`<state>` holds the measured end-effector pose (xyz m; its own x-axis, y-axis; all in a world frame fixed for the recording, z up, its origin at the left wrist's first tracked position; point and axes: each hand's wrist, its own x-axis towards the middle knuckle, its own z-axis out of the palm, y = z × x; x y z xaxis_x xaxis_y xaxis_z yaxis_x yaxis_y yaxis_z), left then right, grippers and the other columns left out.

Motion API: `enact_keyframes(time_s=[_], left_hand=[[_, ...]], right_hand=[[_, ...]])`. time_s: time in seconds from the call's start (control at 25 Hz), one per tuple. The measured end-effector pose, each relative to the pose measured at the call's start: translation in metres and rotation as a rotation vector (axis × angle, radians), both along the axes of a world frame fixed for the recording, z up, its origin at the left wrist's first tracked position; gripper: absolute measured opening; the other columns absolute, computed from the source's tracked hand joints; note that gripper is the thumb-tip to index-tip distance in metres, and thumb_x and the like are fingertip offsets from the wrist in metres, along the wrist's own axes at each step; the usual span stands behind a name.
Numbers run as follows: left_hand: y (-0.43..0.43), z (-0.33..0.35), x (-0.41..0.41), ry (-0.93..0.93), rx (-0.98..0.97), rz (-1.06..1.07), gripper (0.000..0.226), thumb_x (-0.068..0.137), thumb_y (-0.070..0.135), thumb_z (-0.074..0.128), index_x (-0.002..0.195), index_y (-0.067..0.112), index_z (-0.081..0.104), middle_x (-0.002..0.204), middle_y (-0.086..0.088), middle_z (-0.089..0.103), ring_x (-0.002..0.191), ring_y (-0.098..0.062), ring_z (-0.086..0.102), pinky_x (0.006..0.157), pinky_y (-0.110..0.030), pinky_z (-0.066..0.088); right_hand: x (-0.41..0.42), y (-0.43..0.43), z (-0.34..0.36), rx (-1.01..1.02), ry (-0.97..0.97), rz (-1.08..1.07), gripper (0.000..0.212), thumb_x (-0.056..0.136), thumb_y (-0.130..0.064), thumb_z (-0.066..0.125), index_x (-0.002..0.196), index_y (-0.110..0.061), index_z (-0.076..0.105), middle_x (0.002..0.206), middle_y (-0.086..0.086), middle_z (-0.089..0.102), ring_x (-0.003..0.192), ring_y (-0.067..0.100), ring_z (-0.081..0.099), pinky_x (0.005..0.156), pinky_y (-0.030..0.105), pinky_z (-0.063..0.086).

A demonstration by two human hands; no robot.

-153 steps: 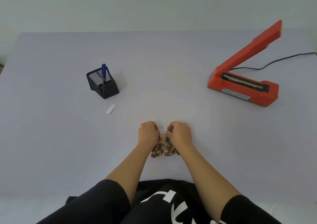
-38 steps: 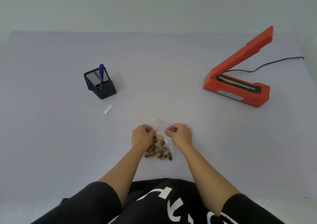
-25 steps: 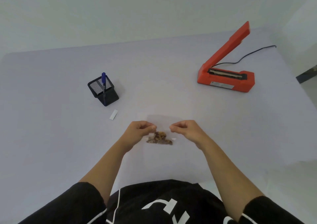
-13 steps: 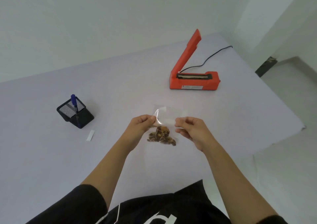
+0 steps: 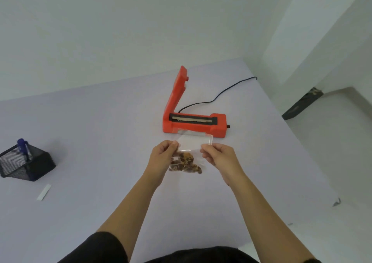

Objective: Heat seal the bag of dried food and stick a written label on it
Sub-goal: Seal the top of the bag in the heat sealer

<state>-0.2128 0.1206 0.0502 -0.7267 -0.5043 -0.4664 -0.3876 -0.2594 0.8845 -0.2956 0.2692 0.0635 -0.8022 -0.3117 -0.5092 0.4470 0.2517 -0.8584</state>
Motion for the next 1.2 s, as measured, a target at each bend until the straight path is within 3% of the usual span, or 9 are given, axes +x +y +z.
enact_keyframes(time_s=[0.12, 0.24, 0.44, 0.48, 0.56, 0.72, 0.88, 1.0, 1.2], left_hand=[[0.012, -0.006, -0.029, -0.085, -0.037, 0.118, 0.018, 0.093, 0.02, 0.051, 0.084, 0.008, 0.062, 0.067, -0.001, 0.061, 0.064, -0.009, 0.06, 0.057, -0.021, 0.043], [0.014, -0.013, -0.049, -0.152, -0.048, 0.234, 0.017, 0.09, 0.017, 0.051, 0.078, 0.008, 0.059, 0.069, -0.006, 0.062, 0.064, -0.012, 0.06, 0.051, -0.019, 0.043], [0.006, -0.026, -0.073, -0.178, -0.123, 0.284, 0.015, 0.087, 0.012, 0.049, 0.075, 0.006, 0.053, 0.069, -0.008, 0.055, 0.044, 0.004, 0.055, 0.039, -0.01, 0.04], [0.004, -0.029, -0.076, -0.174, -0.123, 0.276, 0.016, 0.088, 0.013, 0.052, 0.075, 0.005, 0.054, 0.068, -0.006, 0.056, 0.046, 0.003, 0.057, 0.04, -0.01, 0.041], [0.003, -0.037, -0.08, -0.157, -0.108, 0.25, 0.021, 0.09, 0.02, 0.059, 0.075, 0.005, 0.059, 0.068, -0.003, 0.061, 0.057, -0.004, 0.063, 0.046, -0.012, 0.045], [0.002, -0.05, -0.083, -0.196, -0.109, 0.287, 0.031, 0.087, 0.033, 0.064, 0.081, 0.003, 0.067, 0.071, -0.003, 0.065, 0.065, -0.013, 0.063, 0.061, -0.024, 0.048], [0.0, -0.053, -0.088, -0.225, -0.084, 0.332, 0.034, 0.087, 0.035, 0.064, 0.079, 0.003, 0.068, 0.068, -0.002, 0.065, 0.065, -0.015, 0.062, 0.064, -0.026, 0.049], [-0.001, -0.051, -0.092, -0.24, -0.085, 0.342, 0.035, 0.088, 0.035, 0.063, 0.074, 0.003, 0.067, 0.063, -0.003, 0.062, 0.064, -0.016, 0.058, 0.065, -0.028, 0.049], [0.001, -0.049, -0.098, -0.254, -0.074, 0.365, 0.034, 0.089, 0.034, 0.061, 0.07, 0.006, 0.066, 0.061, -0.002, 0.061, 0.066, -0.016, 0.058, 0.068, -0.029, 0.05]], right_hand=[[-0.031, -0.002, -0.009, -0.021, -0.046, 0.006, 0.012, 0.084, -0.017, 0.065, 0.08, -0.009, 0.072, 0.082, 0.008, 0.071, 0.078, 0.012, 0.066, 0.076, 0.018, 0.054], [-0.053, -0.011, -0.015, 0.022, -0.034, 0.068, 0.014, 0.087, -0.018, 0.061, 0.077, -0.017, 0.07, 0.084, 0.002, 0.071, 0.079, 0.013, 0.064, 0.073, 0.019, 0.052], [-0.077, -0.02, -0.035, 0.069, 0.062, 0.061, 0.011, 0.086, -0.021, 0.064, 0.078, -0.028, 0.068, 0.085, -0.008, 0.07, 0.089, 0.011, 0.064, 0.073, 0.019, 0.044], [-0.08, -0.02, -0.038, 0.056, 0.046, 0.03, 0.005, 0.086, -0.022, 0.065, 0.085, -0.026, 0.066, 0.089, -0.006, 0.07, 0.09, 0.012, 0.064, 0.073, 0.019, 0.044], [-0.085, -0.017, -0.044, 0.058, 0.027, -0.037, 0.012, 0.084, -0.023, 0.067, 0.093, -0.021, 0.059, 0.093, -0.002, 0.068, 0.089, 0.013, 0.064, 0.069, 0.019, 0.045], [-0.088, -0.019, -0.053, 0.119, 0.101, -0.041, 0.028, 0.083, -0.027, 0.069, 0.079, -0.021, 0.042, 0.081, 0.002, 0.069, 0.077, 0.017, 0.064, 0.063, 0.019, 0.043], [-0.089, -0.023, -0.058, 0.201, 0.179, -0.067, 0.035, 0.081, -0.027, 0.07, 0.069, -0.021, 0.038, 0.074, 0.005, 0.066, 0.063, 0.014, 0.057, 0.054, 0.008, 0.041], [-0.087, -0.026, -0.059, 0.163, 0.078, -0.163, 0.038, 0.081, -0.022, 0.071, 0.072, -0.019, 0.033, 0.066, -0.002, 0.058, 0.058, 0.01, 0.049, 0.056, 0.018, 0.039], [-0.084, -0.037, -0.062, 0.205, 0.089, -0.297, 0.035, 0.082, -0.018, 0.069, 0.091, -0.009, 0.037, 0.069, -0.006, 0.058, 0.061, 0.01, 0.055, 0.057, 0.022, 0.041]])
